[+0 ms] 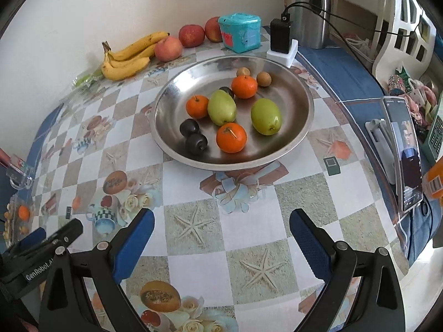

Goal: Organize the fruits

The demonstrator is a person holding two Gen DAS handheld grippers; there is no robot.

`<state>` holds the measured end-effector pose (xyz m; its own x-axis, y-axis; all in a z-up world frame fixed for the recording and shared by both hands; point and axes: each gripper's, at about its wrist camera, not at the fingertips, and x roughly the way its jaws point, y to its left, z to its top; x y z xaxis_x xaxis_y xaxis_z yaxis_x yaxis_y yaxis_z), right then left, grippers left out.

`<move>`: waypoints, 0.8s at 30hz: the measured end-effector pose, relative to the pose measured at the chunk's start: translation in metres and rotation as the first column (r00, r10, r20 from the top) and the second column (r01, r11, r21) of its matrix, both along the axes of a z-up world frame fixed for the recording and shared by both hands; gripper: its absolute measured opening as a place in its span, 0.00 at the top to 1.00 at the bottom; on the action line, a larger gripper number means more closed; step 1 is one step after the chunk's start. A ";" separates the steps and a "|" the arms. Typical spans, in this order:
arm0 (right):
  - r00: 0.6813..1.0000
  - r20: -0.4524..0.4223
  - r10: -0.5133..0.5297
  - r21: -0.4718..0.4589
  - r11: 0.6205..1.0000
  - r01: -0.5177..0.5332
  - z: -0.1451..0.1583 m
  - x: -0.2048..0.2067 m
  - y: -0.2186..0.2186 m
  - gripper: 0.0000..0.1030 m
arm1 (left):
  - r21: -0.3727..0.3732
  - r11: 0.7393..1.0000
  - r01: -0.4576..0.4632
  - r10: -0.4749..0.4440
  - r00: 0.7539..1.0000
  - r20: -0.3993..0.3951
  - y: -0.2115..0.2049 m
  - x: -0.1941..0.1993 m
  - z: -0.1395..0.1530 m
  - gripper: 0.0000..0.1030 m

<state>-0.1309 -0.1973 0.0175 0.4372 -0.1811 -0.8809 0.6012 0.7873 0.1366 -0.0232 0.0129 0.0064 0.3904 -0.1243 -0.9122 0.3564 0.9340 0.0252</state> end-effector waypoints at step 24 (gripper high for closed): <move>1.000 -0.025 0.011 -0.052 0.999 -0.012 -0.004 0.010 0.003 0.05 | 0.000 1.000 -0.017 0.017 1.000 -0.020 0.003 0.011 -0.007 0.00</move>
<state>-0.1211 -0.1944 0.0130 0.4182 -0.2218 -0.8809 0.5946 0.8000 0.0809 -0.0125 0.0159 -0.0006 0.3738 -0.1177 -0.9200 0.3411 0.9399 0.0184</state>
